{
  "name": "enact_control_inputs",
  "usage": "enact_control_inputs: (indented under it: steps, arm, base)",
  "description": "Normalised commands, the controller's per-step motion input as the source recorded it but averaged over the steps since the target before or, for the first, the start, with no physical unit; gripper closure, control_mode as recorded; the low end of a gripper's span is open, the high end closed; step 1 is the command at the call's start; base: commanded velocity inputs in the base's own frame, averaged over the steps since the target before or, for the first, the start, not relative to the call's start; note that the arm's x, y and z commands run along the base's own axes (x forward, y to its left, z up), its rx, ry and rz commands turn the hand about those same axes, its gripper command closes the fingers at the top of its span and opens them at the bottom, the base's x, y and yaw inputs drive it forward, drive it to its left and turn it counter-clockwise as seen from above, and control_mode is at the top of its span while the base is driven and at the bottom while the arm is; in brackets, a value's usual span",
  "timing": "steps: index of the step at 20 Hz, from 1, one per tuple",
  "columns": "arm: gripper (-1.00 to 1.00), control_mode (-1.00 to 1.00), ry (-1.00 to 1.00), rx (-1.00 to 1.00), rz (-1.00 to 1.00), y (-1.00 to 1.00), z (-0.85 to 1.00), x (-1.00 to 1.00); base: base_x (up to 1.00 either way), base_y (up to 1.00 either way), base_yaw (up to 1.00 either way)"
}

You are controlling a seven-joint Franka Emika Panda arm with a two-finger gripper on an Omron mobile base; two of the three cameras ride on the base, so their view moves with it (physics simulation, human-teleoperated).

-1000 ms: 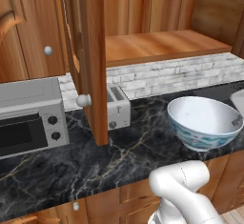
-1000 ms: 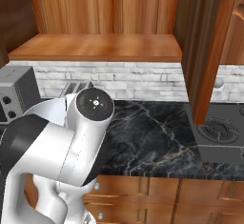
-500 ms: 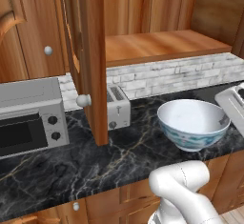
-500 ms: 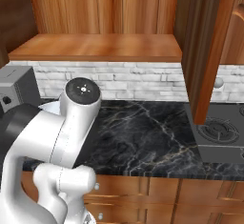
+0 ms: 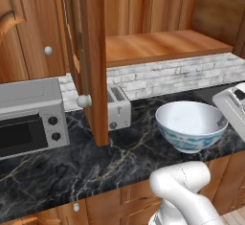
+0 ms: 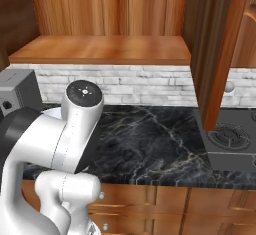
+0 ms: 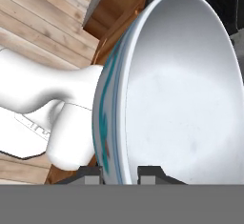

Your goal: Pick up the bowls from the cabinet and place each bowl in front of a stool on the dining counter.

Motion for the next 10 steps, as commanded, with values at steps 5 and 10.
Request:
enact_control_inputs:
  steps: [5,10]
  arm:
    - [1.00,-1.00,0.00,0.00,0.00,0.00,0.00,0.00]
    - [1.00,1.00,0.00,0.00,0.00,0.00,0.00,0.00]
  base:
    - [0.00,0.00,0.00]
    - [-0.01,-0.11,-0.03]
